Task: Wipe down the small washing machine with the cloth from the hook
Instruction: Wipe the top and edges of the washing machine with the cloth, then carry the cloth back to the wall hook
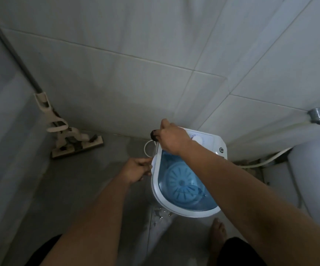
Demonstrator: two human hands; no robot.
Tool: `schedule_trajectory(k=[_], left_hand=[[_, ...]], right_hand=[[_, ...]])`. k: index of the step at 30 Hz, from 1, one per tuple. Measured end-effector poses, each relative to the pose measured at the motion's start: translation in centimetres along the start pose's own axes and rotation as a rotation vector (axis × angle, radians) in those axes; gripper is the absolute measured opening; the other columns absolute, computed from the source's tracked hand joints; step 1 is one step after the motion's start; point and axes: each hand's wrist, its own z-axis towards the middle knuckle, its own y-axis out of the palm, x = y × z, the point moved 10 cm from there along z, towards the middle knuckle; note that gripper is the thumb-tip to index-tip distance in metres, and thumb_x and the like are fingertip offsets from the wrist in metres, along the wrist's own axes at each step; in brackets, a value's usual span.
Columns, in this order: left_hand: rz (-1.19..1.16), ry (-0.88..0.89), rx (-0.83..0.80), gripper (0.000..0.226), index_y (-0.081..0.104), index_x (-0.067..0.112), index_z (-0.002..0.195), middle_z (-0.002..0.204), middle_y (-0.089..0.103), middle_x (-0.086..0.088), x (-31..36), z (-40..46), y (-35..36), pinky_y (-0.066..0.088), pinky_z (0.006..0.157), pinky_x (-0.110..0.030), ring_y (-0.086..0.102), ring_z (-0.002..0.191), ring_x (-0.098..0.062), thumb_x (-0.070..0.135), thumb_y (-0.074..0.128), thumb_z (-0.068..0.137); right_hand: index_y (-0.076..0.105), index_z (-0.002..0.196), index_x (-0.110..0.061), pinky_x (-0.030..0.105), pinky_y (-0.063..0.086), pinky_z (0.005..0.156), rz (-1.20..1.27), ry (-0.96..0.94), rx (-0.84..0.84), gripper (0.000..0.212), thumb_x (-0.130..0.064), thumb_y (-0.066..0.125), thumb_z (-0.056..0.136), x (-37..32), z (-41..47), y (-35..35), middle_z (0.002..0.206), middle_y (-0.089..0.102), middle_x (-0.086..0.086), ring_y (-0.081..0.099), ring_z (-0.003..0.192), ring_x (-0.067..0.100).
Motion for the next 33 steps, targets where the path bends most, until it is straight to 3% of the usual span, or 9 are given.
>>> schedule_trajectory(k=[6, 12, 14, 17, 20, 22, 26, 30, 33], left_hand=[[-0.032, -0.02, -0.002, 0.021, 0.071, 0.024, 0.104, 0.063, 0.072, 0.012, -0.7, 0.4, 0.0, 0.037, 0.046, -0.016, 0.065, 0.052, 0.004, 0.01, 0.064, 0.09], [-0.041, -0.011, -0.004, 0.029, 0.074, 0.023, 0.113, 0.086, 0.073, -0.01, -1.0, 0.4, -0.1, 0.043, 0.052, -0.021, 0.057, 0.056, -0.011, 0.009, 0.062, 0.09], [-0.064, -0.023, -0.001, 0.027, 0.073, 0.015, 0.112, 0.076, 0.071, -0.008, -1.0, 0.4, 0.0, 0.039, 0.043, -0.016, 0.06, 0.047, -0.005, 0.006, 0.064, 0.089], [-0.101, -0.045, -0.017, 0.031, 0.07, 0.015, 0.118, 0.074, 0.072, -0.005, -0.9, 0.4, 0.2, 0.033, 0.039, -0.015, 0.064, 0.047, -0.001, 0.004, 0.062, 0.09], [-0.095, -0.055, -0.022, 0.032, 0.069, 0.019, 0.12, 0.081, 0.072, -0.006, -0.9, 0.4, 0.3, 0.036, 0.041, -0.014, 0.066, 0.05, 0.0, 0.006, 0.061, 0.092], [-0.103, -0.066, -0.021, 0.03, 0.069, 0.017, 0.12, 0.073, 0.07, -0.004, -1.2, 0.6, 0.3, 0.037, 0.039, -0.013, 0.065, 0.049, -0.001, 0.007, 0.061, 0.092], [-0.054, -0.034, -0.032, 0.031, 0.07, 0.017, 0.121, 0.089, 0.07, -0.015, -1.1, 0.8, 0.1, 0.031, 0.038, -0.013, 0.058, 0.054, -0.012, 0.013, 0.064, 0.091], [0.013, -0.006, -0.013, 0.032, 0.07, 0.017, 0.122, 0.103, 0.075, -0.015, -0.3, 0.2, 0.2, 0.028, 0.034, -0.011, 0.07, 0.077, -0.019, 0.009, 0.063, 0.091], [0.046, 0.003, 0.018, 0.033, 0.067, 0.013, 0.125, 0.103, 0.073, -0.017, 0.2, -0.5, 0.5, 0.04, 0.036, -0.013, 0.069, 0.079, -0.023, 0.007, 0.058, 0.094]], right_hand=[[0.064, 0.127, -0.027, 0.041, 0.052, 0.065, 0.112, -0.051, 0.173, 0.032, -0.026, 0.059, 0.096, -3.0, -8.2, 1.5, 0.12, 0.051, 0.008, 0.055, 0.099, 0.032], [0.06, 0.135, -0.029, 0.04, 0.055, 0.068, 0.245, -0.389, 0.034, 0.04, -0.036, 0.044, 0.099, -6.0, -13.2, 2.4, 0.118, 0.053, 0.005, 0.06, 0.095, 0.026], [0.063, 0.134, -0.024, 0.039, 0.055, 0.07, 0.316, -0.321, 0.146, 0.039, -0.033, 0.048, 0.1, -3.9, -11.2, -0.1, 0.117, 0.055, 0.006, 0.062, 0.094, 0.026], [0.064, 0.133, -0.023, 0.043, 0.056, 0.068, 0.319, 0.036, 0.368, 0.035, -0.027, 0.054, 0.1, 1.0, -8.1, -2.4, 0.114, 0.054, 0.007, 0.06, 0.092, 0.03], [0.061, 0.132, -0.027, 0.048, 0.057, 0.069, 0.258, 0.112, 0.273, 0.034, -0.028, 0.055, 0.099, 0.4, -8.2, 0.4, 0.114, 0.051, 0.007, 0.057, 0.094, 0.033], [0.061, 0.134, -0.026, 0.047, 0.057, 0.066, 0.247, 0.039, 0.266, 0.038, -0.025, 0.058, 0.096, -1.5, -10.5, 2.1, 0.116, 0.052, 0.009, 0.057, 0.097, 0.033], [0.057, 0.139, -0.028, 0.039, 0.052, 0.065, 0.153, -0.124, 0.254, 0.045, -0.028, 0.059, 0.094, -5.9, -15.4, 3.7, 0.121, 0.055, 0.007, 0.055, 0.097, 0.029], [0.07, 0.113, -0.026, 0.034, 0.051, 0.068, -0.071, -0.46, 0.025, 0.031, -0.026, 0.065, 0.083, -11.7, -21.3, 9.2, 0.115, 0.055, 0.004, 0.056, 0.097, 0.028], [0.069, 0.109, -0.027, 0.038, 0.057, 0.068, -0.003, -0.391, -0.116, 0.029, -0.027, 0.071, 0.08, -10.8, -25.8, 12.5, 0.118, 0.051, 0.005, 0.06, 0.097, 0.032]])
